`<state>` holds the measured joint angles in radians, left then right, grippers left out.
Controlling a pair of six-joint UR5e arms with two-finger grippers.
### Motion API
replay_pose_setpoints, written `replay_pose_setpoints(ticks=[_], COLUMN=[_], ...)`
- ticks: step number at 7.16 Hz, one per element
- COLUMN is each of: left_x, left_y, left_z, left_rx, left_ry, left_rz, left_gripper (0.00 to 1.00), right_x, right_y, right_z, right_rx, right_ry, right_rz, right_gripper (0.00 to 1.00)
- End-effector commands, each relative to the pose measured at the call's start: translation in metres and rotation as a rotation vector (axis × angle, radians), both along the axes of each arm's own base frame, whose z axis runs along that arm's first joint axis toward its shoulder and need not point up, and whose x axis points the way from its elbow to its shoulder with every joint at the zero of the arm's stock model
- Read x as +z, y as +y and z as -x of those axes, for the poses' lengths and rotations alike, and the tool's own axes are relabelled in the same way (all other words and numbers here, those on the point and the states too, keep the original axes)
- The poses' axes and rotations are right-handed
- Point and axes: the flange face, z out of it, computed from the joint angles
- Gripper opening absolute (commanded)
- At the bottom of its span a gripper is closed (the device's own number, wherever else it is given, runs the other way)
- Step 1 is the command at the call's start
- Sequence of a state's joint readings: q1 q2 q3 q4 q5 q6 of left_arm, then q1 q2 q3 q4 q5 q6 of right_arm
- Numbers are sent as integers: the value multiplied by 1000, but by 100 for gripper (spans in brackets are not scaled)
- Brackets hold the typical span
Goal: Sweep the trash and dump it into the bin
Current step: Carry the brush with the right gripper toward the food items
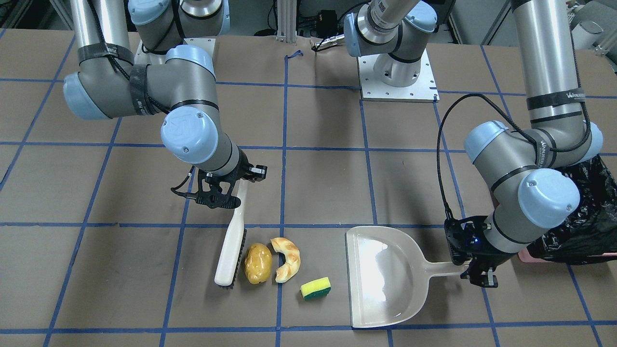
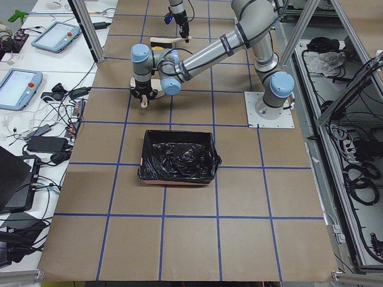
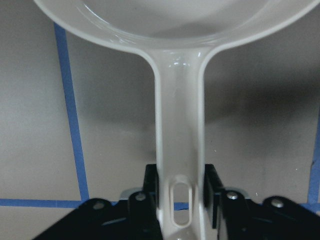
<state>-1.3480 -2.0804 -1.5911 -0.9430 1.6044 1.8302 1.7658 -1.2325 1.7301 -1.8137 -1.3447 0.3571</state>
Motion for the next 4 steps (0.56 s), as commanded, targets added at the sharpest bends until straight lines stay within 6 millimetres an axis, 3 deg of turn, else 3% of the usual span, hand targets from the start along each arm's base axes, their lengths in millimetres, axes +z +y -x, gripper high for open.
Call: replay_pose_setpoints(ticks=[1, 2, 4], left_x=[-2, -3, -3], left_y=[0, 0, 0], left_z=[-2, -2, 1], left_rx=[-1, 1, 1], left_ry=[-26, -26, -29], left_rz=[-9, -10, -11], left_gripper=[0, 0, 0], right_x=[4, 4, -5], right_y=[0, -2, 2], right_z=[-6, -7, -29], right_rx=[-21, -29, -23], right_ry=[-20, -20, -17], right_rz=[2, 12, 22], right_gripper=[0, 0, 0])
